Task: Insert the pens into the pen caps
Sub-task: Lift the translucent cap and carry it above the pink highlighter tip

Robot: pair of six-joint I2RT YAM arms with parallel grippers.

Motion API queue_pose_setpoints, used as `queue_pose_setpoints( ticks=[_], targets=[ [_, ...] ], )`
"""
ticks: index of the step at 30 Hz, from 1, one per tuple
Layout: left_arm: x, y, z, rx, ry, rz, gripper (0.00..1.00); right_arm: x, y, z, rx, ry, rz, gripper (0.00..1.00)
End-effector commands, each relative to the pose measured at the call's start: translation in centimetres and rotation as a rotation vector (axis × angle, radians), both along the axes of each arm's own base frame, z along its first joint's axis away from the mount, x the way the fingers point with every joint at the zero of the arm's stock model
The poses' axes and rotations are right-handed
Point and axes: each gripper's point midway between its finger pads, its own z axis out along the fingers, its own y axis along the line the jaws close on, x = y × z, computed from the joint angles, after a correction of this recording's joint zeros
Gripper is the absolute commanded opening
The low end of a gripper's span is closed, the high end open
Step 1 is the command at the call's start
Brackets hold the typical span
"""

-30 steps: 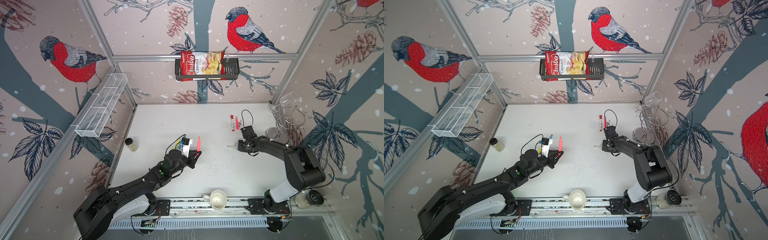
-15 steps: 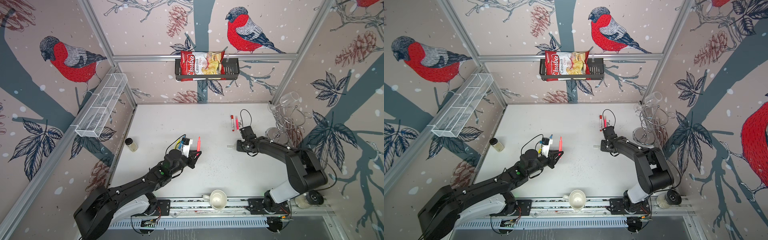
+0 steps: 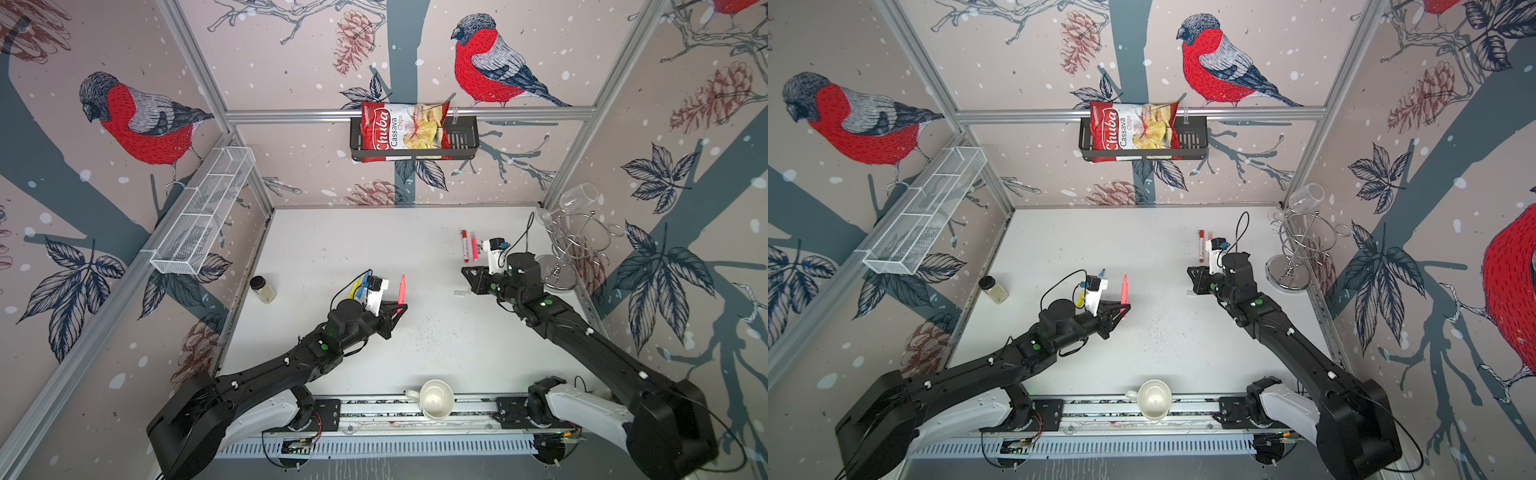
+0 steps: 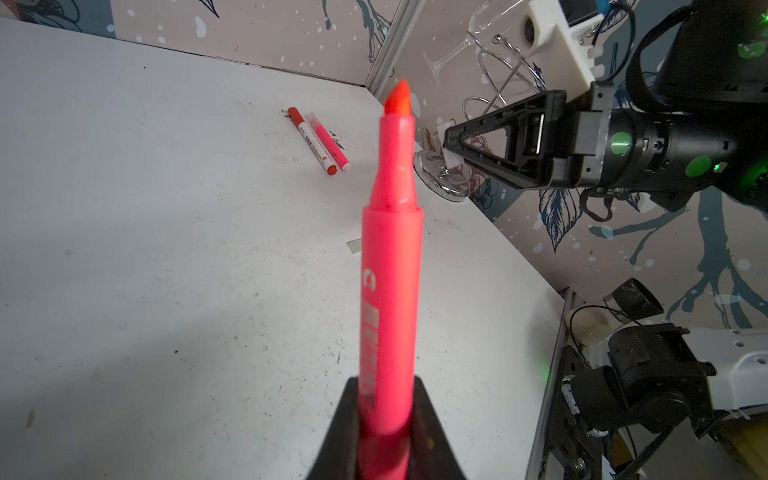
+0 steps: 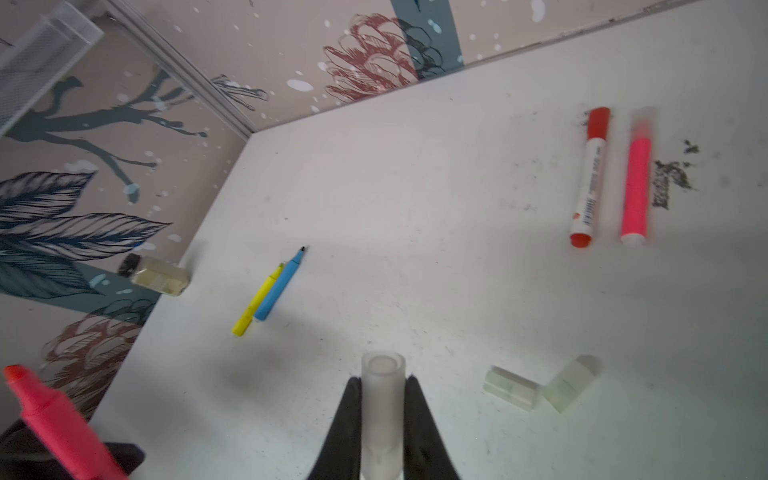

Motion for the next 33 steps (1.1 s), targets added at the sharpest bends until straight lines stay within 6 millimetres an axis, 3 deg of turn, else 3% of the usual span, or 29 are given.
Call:
queue_pose_setpoints(
  ticks=[1, 7, 13, 33],
  targets=[
    [-0.5, -1.3, 2.5, -0.088, -0.048, -0.035, 0.03, -1.3, 2.1, 4.9, 0.176, -0.127, 0.127, 0.13],
    [-1.9, -4.6, 2.7, -0.107, -0.05, -0.107, 0.02, -3.5, 3.6, 8.6, 0.339, -0.221, 0.242, 0.14],
    [-2.8, -6.9, 3.1, -0.137, -0.046, -0.166, 0.02, -5.9, 5.4, 10.6, 0.419, -0.291, 0.357, 0.14],
    [-3.1, -8.0, 3.9, -0.166, -0.046, -0.198, 0.02, -7.0, 7.0, 10.3, 0.467, -0.305, 0.406, 0.13]
  ],
)
